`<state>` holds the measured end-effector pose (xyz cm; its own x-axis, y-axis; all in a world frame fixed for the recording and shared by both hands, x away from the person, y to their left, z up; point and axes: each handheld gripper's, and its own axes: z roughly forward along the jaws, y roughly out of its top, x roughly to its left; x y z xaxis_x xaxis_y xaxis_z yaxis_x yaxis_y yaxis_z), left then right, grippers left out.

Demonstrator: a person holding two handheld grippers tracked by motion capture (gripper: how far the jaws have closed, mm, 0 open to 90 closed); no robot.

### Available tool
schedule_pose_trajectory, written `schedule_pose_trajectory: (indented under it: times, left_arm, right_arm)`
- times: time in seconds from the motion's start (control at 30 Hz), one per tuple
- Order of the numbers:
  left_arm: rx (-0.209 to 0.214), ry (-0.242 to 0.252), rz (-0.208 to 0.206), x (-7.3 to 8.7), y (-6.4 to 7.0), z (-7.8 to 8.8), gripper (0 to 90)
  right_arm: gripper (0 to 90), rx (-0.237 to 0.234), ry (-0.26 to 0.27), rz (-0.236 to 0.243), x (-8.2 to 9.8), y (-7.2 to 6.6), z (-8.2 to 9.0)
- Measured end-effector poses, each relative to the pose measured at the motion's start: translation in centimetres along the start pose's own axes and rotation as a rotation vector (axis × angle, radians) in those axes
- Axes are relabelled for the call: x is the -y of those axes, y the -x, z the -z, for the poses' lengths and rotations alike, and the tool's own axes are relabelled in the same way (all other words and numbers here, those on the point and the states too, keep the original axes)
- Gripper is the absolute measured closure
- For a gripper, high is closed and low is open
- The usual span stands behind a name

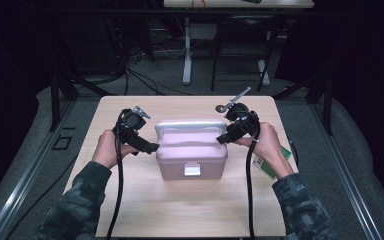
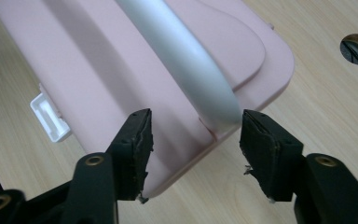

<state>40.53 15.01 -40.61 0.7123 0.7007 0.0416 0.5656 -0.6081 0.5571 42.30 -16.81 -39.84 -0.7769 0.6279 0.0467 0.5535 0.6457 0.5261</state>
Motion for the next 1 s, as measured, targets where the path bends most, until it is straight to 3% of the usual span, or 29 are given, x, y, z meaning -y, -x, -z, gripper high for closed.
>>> schedule_pose_trajectory:
  times: [0.13,0.3,0.37,0.6,0.77,1.0]
  left_arm:
    - [0.012,0.005,-0.002,-1.2,0.2,-0.5,16.2]
    - [0.02,0.003,0.016,-2.0,0.0,-1.5,33.3]
    - [0.022,0.007,0.02,-2.0,0.0,-1.7,42.9]
    - [0.051,0.044,0.013,-2.0,0.2,-1.6,66.5]
    - [0.009,0.03,-0.004,-1.9,0.6,-1.5,71.6]
    - [0.027,0.032,-0.012,-1.0,0.7,-1.0,71.9]
  right_arm:
    - [53.1,0.025,-0.026,0.013,-0.7,-0.1,-0.5]
    - [64.9,0.047,-0.015,0.002,-0.7,0.2,-1.0]
    - [68.5,0.035,-0.004,-0.002,-0.7,0.2,-1.1]
    - [71.4,0.049,0.028,0.0,-0.4,-0.3,-1.2]
    - [72.0,0.054,0.032,0.01,-0.2,-1.0,-1.2]
    - [72.4,0.048,0.012,0.038,-0.2,-2.0,-1.1]
